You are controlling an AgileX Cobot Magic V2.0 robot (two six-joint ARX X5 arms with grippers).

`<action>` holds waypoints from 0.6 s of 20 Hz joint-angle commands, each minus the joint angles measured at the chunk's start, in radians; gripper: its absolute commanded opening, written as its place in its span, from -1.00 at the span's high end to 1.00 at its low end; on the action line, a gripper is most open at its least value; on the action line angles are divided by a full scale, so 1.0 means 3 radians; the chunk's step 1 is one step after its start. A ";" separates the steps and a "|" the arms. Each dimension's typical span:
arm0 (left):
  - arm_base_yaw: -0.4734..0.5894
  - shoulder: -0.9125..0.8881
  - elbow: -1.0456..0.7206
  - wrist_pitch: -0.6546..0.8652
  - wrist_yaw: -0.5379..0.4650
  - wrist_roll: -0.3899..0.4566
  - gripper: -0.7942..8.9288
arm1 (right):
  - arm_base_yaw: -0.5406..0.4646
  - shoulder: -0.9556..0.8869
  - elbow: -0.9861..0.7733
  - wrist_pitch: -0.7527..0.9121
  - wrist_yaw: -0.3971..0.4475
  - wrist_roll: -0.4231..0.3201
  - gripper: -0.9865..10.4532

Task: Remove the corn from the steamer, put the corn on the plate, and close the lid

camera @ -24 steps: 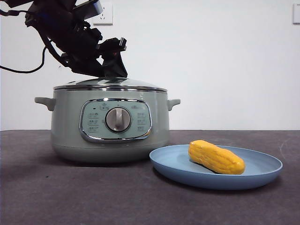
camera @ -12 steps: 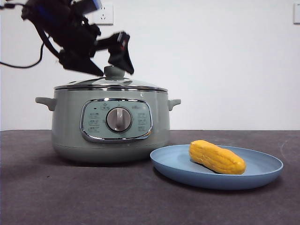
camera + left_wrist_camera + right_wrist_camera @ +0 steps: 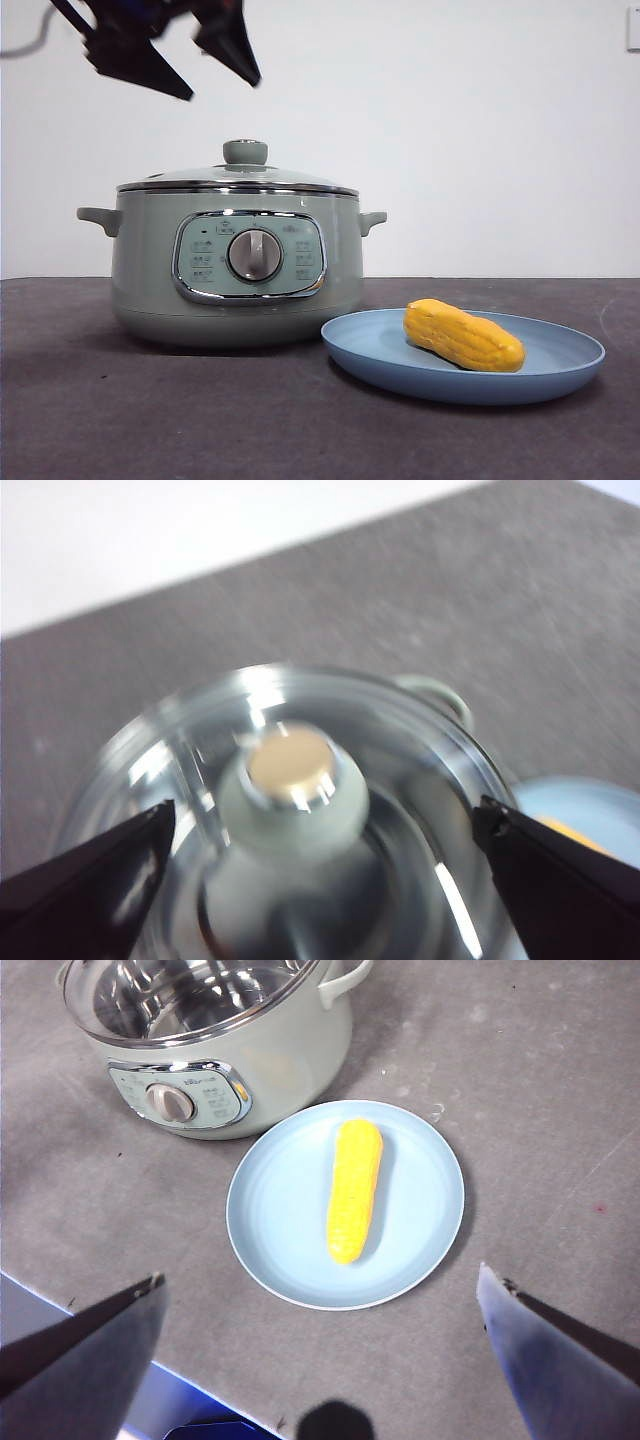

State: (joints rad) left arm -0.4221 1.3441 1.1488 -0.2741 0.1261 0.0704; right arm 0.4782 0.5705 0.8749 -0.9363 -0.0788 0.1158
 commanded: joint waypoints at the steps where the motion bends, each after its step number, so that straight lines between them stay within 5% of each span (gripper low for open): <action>1: -0.0011 -0.0186 0.0003 -0.0463 0.0178 0.0010 -0.20 | 0.0008 -0.0010 -0.0015 -0.0004 -0.0004 -0.0004 -0.11; 12: -0.0011 -0.0969 0.0003 -0.2199 0.0888 -0.0080 -0.19 | 0.0008 -0.0010 -0.0015 -0.0320 -0.0006 -0.0092 -0.11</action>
State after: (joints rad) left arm -0.4221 1.0569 1.1503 -0.9169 0.3824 0.0517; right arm 0.4782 0.5705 0.8749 -1.0340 -0.0792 0.0994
